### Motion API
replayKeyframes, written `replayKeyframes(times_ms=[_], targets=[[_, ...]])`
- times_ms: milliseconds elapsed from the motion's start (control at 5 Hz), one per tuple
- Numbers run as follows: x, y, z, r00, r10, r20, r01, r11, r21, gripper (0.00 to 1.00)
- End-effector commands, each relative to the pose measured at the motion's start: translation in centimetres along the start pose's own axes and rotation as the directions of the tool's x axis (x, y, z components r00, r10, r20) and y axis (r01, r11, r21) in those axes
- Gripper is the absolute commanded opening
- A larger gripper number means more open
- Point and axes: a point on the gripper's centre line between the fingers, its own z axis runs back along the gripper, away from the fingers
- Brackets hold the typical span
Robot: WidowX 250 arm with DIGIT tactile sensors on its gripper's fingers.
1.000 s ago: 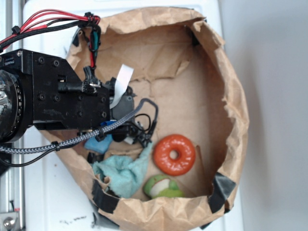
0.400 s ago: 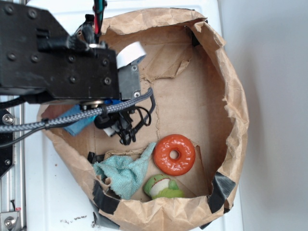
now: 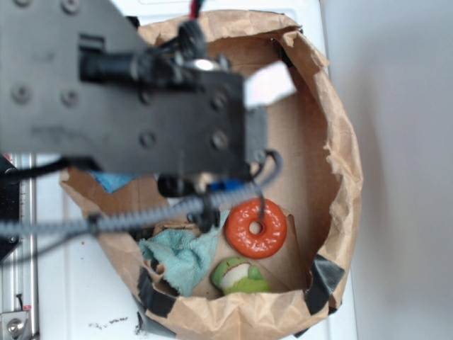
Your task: Grab the blue sponge.
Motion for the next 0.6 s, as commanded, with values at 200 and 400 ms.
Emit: replayKeyframes(times_ms=[200,400], targets=[[3.9,0.0,6.0,0.985,0.072,0.154,-0.045,0.984,-0.174,0.00],[3.3,-0.7,5.7,0.969,0.073,0.236,-0.057,0.996,-0.075,0.00]])
